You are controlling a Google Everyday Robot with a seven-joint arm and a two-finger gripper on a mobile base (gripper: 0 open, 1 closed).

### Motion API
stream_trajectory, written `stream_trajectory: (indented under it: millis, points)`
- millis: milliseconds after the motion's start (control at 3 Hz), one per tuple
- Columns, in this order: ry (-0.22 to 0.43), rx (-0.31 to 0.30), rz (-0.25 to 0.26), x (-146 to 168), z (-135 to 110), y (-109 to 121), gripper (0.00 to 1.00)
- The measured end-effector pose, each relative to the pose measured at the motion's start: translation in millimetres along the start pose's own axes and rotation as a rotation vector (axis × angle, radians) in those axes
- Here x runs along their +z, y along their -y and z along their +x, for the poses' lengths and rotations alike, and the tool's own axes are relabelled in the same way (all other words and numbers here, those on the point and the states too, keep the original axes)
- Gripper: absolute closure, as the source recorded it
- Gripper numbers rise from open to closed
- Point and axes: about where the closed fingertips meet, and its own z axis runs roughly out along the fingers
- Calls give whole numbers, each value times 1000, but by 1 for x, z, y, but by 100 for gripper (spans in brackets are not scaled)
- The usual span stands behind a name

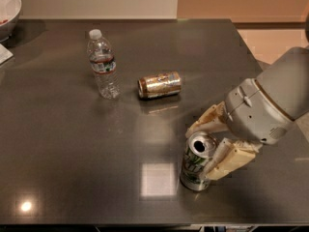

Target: Move 7up can near orange can

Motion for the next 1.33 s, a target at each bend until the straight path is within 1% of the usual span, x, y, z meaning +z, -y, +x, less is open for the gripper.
stream_trajectory:
  millis: [333, 667, 1000, 1333]
  points:
    - [-16, 5, -7, -2, -6, 5, 65]
    - [-60, 50, 41, -10, -9, 33, 87]
    - [-68, 109, 85, -17, -8, 75, 100]
    - [-37, 142, 113, -17, -4, 115, 100]
